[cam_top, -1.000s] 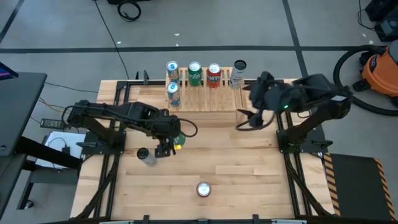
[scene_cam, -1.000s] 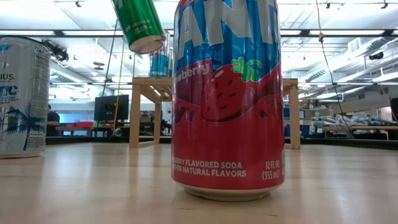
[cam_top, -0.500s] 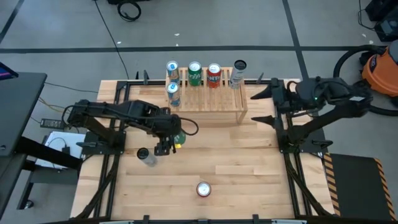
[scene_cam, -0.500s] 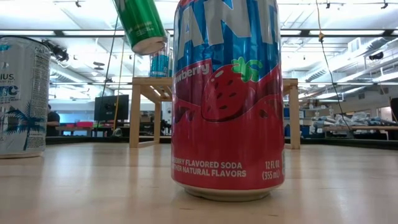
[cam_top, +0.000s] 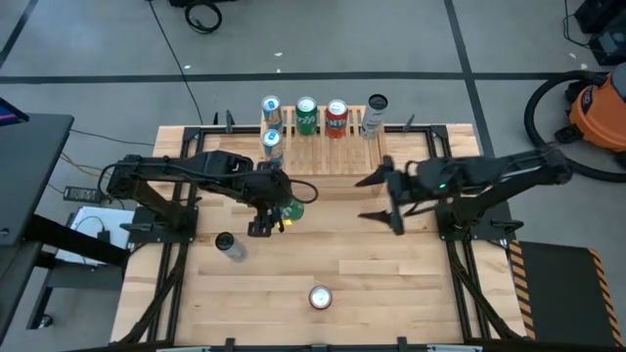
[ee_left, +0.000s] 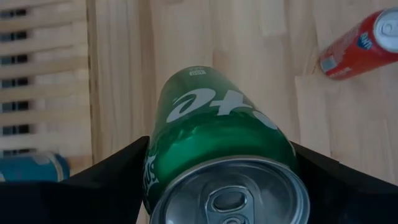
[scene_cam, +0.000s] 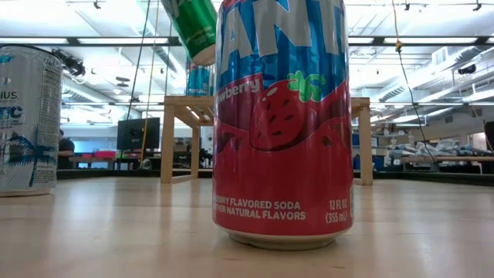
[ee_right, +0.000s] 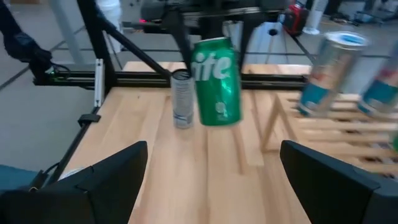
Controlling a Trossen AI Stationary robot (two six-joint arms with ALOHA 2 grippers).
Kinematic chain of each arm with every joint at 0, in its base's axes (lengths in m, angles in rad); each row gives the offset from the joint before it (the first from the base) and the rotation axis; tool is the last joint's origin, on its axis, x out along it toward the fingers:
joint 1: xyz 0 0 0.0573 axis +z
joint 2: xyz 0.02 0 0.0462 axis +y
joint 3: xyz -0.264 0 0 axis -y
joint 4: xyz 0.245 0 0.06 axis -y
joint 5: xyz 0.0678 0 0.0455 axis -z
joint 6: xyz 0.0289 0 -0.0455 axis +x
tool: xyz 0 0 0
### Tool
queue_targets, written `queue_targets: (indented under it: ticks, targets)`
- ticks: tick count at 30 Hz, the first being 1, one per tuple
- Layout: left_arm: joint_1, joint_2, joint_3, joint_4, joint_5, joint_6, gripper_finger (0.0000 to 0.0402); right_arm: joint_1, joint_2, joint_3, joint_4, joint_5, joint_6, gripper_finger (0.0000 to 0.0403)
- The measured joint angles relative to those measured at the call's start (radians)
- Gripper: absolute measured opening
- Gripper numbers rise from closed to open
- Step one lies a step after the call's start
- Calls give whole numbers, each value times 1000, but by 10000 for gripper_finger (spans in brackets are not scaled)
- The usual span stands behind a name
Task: Place canned beverage on shelf
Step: Put the green soda can on the shelf aligned with the other green soda can
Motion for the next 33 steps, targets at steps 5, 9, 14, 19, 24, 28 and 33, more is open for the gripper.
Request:
queue_targets:
  ticks: [5, 9, 14, 19, 24, 28, 33]
  targets:
    - [4, 1, 0, 43, 9, 25, 319, -6, 108, -25, 132, -25, -39, 378]
    - [4, 1, 0, 85, 10, 30, 319, -27, 195, -25, 212, -37, -74, 378]
    - [4, 8, 0, 135, 26, 35, 318, -59, 272, -25, 304, -38, -102, 378]
    - [3, 13, 0, 192, 43, 75, 319, -88, 307, -25, 361, -68, -107, 378]
    - [3, 24, 0, 224, 43, 86, 319, -98, 315, -25, 383, -115, -101, 378]
    - [3, 37, -1, 262, 43, 105, 319, -99, 337, -24, 418, -161, -85, 378]
    - [3, 46, -1, 297, 47, 108, 319, -99, 361, -25, 431, -167, -75, 378]
